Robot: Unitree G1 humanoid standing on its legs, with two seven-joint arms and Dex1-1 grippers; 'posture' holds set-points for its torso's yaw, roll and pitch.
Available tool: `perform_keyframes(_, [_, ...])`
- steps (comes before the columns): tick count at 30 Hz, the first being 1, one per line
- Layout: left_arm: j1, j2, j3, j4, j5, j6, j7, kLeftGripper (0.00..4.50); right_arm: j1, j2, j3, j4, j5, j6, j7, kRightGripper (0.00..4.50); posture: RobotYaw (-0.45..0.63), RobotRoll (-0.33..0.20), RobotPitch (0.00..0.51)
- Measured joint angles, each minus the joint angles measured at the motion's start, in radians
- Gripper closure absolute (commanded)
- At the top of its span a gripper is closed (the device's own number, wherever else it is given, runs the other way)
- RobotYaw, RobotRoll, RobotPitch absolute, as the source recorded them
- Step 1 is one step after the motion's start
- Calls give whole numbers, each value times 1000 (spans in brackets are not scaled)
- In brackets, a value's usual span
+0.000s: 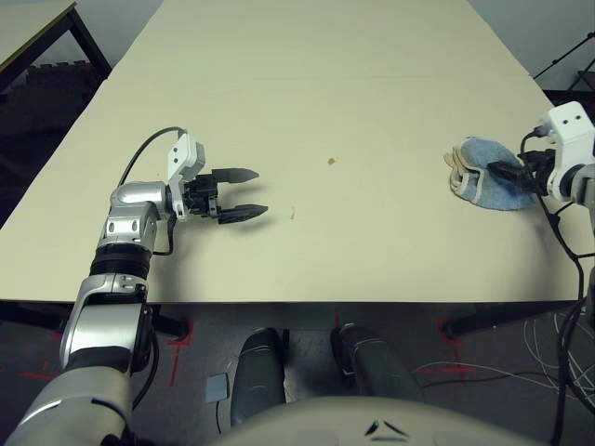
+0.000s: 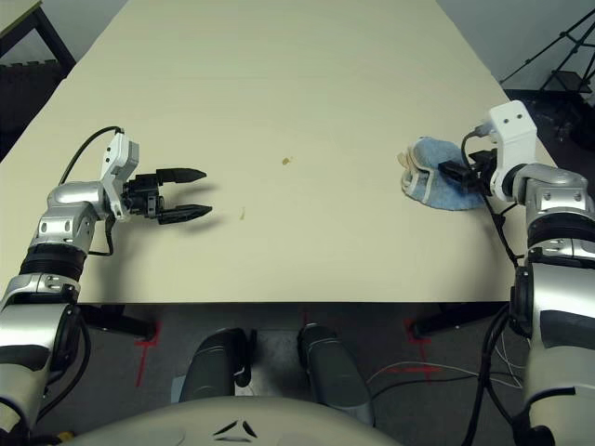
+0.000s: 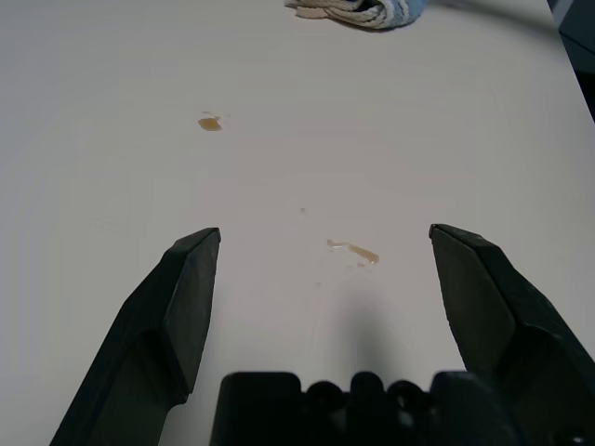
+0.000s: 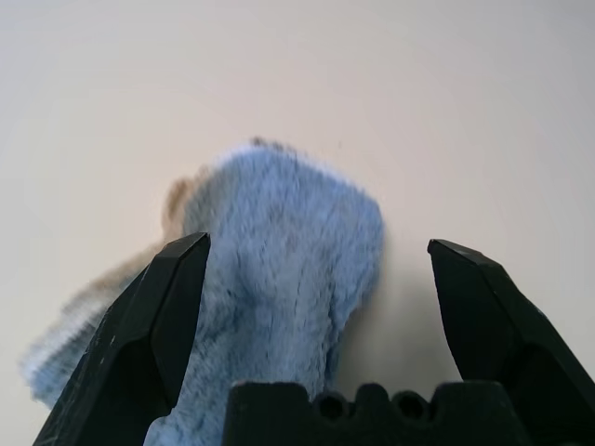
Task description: Wipe the water off the table with a rag.
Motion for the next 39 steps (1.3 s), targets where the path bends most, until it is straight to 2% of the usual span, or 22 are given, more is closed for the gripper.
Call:
perform_keyframes(6, [5, -44, 104, -68, -61, 42, 170, 0, 47, -3, -113, -73, 112, -61, 56, 32, -296, 0, 145])
perform_keyframes(10, [5, -82, 198, -69, -73, 31, 386, 0, 84, 37, -170, -93, 172, -136, 61, 32, -271, 0, 157])
perform_keyframes(14, [5, -96, 259, -66, -63, -16, 577, 0, 108, 75, -207, -92, 205, -194, 34, 32, -252, 0, 167])
perform_keyframes(23, [20, -77, 320, 20, 5, -121, 864, 0, 141, 90, -270, -32, 247, -297, -27, 32, -225, 0, 183])
perform_keyframes(28, [21, -57, 330, 60, 22, -159, 930, 0, 151, 90, -299, 4, 258, -328, -51, 32, -221, 0, 183])
perform_keyframes(39, [-9, -51, 329, 144, 37, -217, 960, 0, 151, 90, -302, 17, 258, -351, -58, 32, -222, 0, 171])
